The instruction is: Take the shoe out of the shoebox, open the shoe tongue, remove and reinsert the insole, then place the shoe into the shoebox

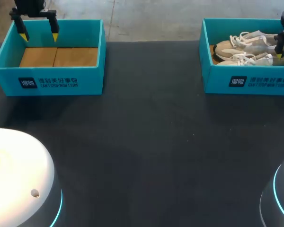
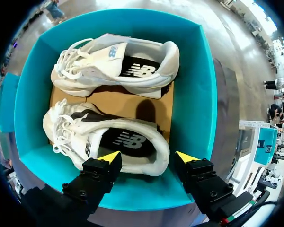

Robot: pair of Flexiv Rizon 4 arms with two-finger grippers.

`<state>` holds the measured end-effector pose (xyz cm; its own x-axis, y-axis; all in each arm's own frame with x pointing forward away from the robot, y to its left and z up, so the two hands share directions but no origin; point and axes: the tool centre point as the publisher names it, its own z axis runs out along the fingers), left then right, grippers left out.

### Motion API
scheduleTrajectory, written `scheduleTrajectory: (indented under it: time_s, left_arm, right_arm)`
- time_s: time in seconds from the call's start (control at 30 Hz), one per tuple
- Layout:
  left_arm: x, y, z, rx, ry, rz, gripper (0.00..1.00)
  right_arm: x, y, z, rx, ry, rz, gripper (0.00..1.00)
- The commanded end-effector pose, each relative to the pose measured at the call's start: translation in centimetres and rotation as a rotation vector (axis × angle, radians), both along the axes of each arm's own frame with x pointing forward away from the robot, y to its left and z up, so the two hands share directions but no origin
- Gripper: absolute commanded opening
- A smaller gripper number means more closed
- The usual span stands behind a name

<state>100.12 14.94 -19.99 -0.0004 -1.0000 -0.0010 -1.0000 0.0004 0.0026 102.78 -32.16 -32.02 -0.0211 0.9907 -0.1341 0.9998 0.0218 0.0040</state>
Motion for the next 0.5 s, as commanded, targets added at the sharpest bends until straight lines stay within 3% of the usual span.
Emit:
scheduleTrajectory:
  time_s: [0.03,0.5]
  left_arm:
    - [0.0,0.0,0.0,-0.001,-0.001,0.0,1.0]
    - [0.0,0.0,0.0,-0.001,-0.001,0.0,1.0]
  right_arm:
    - [0.3,-0.3,-0.7,-0.011,0.001,0.001,0.71]
    - [0.5,-1.9,-2.5,-0.016,0.012,-0.018,0.62]
